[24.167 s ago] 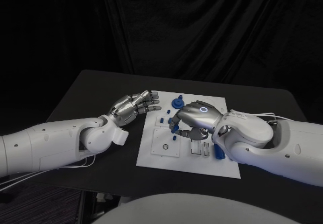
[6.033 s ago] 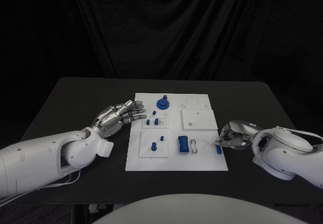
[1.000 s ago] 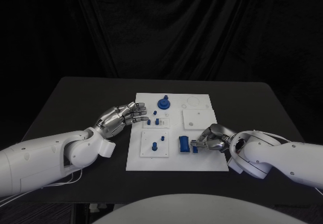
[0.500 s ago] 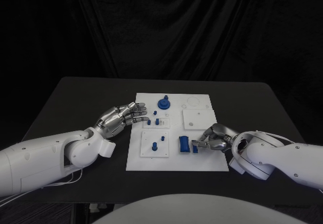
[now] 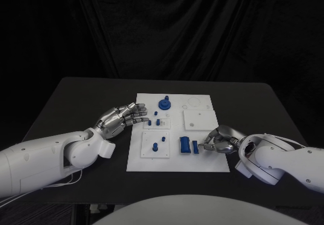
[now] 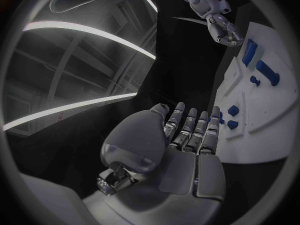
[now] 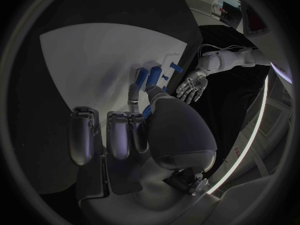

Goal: Assemble the parts on the task board

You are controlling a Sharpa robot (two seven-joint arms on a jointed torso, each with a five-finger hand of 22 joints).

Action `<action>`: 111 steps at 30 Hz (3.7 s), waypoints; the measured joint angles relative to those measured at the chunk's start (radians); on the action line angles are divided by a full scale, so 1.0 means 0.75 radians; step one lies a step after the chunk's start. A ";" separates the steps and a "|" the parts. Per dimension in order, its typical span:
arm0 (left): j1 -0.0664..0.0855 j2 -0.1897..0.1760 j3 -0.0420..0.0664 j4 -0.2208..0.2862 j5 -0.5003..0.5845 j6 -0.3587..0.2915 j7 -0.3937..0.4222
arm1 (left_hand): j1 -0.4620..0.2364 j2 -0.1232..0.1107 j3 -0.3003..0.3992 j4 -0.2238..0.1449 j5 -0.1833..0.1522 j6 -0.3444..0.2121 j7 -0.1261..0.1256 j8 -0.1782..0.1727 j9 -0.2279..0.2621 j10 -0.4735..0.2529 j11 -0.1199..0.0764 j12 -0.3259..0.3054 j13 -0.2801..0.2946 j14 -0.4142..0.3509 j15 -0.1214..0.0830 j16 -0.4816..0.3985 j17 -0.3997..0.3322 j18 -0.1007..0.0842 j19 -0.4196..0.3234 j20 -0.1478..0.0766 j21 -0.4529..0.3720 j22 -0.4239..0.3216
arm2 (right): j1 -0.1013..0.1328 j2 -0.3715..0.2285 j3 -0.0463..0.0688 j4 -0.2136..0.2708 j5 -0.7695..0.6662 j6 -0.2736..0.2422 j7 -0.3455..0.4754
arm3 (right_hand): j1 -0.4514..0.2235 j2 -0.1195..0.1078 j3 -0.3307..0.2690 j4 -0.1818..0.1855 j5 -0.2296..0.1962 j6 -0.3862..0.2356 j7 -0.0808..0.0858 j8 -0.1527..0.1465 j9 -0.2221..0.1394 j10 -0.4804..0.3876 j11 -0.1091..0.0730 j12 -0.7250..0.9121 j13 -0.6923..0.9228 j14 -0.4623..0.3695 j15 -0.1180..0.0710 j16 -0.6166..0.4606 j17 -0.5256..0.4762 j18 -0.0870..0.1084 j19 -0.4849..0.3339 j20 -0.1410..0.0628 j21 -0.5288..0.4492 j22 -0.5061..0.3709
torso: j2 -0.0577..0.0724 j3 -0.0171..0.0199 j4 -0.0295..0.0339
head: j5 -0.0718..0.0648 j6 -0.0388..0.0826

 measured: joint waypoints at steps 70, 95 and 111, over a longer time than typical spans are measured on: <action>-0.002 0.001 0.000 -0.001 0.000 0.011 -0.012 | 0.000 0.000 0.010 0.001 0.005 0.000 0.000 0.000 0.000 0.001 0.001 0.003 0.001 0.000 0.000 0.011 0.001 0.000 0.000 0.000 0.000 -0.001 | -0.031 0.059 0.000 -0.062 -0.002 0.085 -0.019 | 0.108 0.045 -0.029 0.015 -0.118 -0.049 -0.039 0.174 0.175 0.000 -0.028 0.000 0.000 0.001 -0.027 -0.011 0.000 0.000 0.004 -0.025 -0.024 -0.001 | 0.001 -0.0010 0.0015 | 0.007 0.000; 0.087 -0.014 0.000 0.093 0.002 -0.174 0.107 | -0.046 -0.086 0.059 0.001 0.066 0.062 0.004 0.021 0.000 0.039 -0.028 -0.009 0.003 -0.106 -0.061 -0.117 -0.010 -0.022 -0.190 -0.064 -0.109 -0.146 | 0.151 -0.009 0.000 -0.140 0.472 -0.187 0.770 | 0.147 0.089 0.091 0.095 0.193 -0.081 -0.007 0.093 0.043 -0.021 -0.004 -0.107 0.003 -0.021 -0.002 -0.273 -0.142 0.074 -0.115 -0.004 -0.410 -0.001 | -0.025 0.0051 0.0013 | -0.015 0.000; 0.122 0.149 0.000 -0.066 0.005 -0.192 0.117 | -0.182 -0.030 -0.139 0.112 -0.108 -0.233 -0.027 -0.066 -0.055 -0.092 -0.105 -0.202 -0.016 -0.225 -0.135 -0.352 -0.035 0.017 -0.253 -0.077 -0.140 -0.198 | 0.140 0.168 -0.006 -0.395 0.921 -0.043 1.164 | -0.174 0.193 -0.168 0.093 0.174 -0.351 0.180 -0.279 -0.458 -1.284 0.346 -1.506 -1.254 -1.205 0.398 -1.622 -1.432 0.134 -1.135 0.325 -1.883 -0.807 | -0.109 0.0169 -0.0211 | -0.015 0.000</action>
